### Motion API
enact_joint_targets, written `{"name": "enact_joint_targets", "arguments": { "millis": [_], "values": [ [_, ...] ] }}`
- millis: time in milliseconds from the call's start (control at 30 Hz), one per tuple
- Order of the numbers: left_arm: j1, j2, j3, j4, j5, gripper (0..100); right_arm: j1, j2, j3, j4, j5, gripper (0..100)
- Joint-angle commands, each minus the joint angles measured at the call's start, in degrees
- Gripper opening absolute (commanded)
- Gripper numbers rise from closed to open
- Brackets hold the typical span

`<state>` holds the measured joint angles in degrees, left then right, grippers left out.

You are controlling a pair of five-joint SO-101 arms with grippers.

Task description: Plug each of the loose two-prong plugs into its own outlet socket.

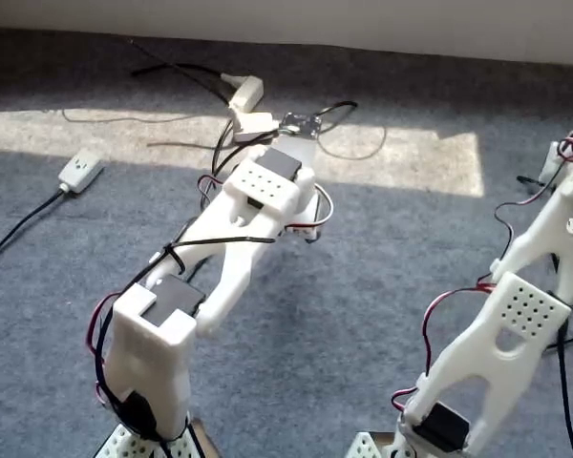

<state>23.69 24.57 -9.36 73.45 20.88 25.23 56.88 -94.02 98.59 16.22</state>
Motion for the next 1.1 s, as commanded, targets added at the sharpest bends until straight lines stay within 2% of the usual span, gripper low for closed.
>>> {"name": "enact_joint_targets", "arguments": {
  "millis": [0,167,333,467,567,700,833,1067],
  "values": [
    [-2.33,-3.47,-0.66,-0.7,0.26,19,-5.05,-9.54,-6.37,2.59,-4.13,1.3],
    [-6.55,-3.82,-4.09,0.18,0.26,19,-12.0,-17.8,-5.76,2.68,-15.21,1.6],
    [-16.48,-3.82,-14.9,11.78,-0.44,19,-23.08,-22.37,-0.66,2.68,-21.63,1.6],
    [-26.68,-3.65,-24.48,21.01,-7.47,19,-33.98,-26.86,10.24,2.68,-25.14,1.6],
    [-33.63,-3.65,-27.3,25.23,-11.78,19,-43.03,-29.93,19.82,2.68,-31.3,1.6],
    [-43.38,-3.65,-27.56,25.41,-16.53,19,-54.64,-33.27,31.52,2.59,-36.13,1.6],
    [-54.2,-3.3,-28.7,24.53,-22.59,19,-65.8,-33.36,38.55,0.92,-36.04,1.6],
    [-74.42,-3.03,-28.88,16.88,-30.24,19,-75.82,-33.27,53.14,-10.33,-36.13,1.6]
  ]
}}
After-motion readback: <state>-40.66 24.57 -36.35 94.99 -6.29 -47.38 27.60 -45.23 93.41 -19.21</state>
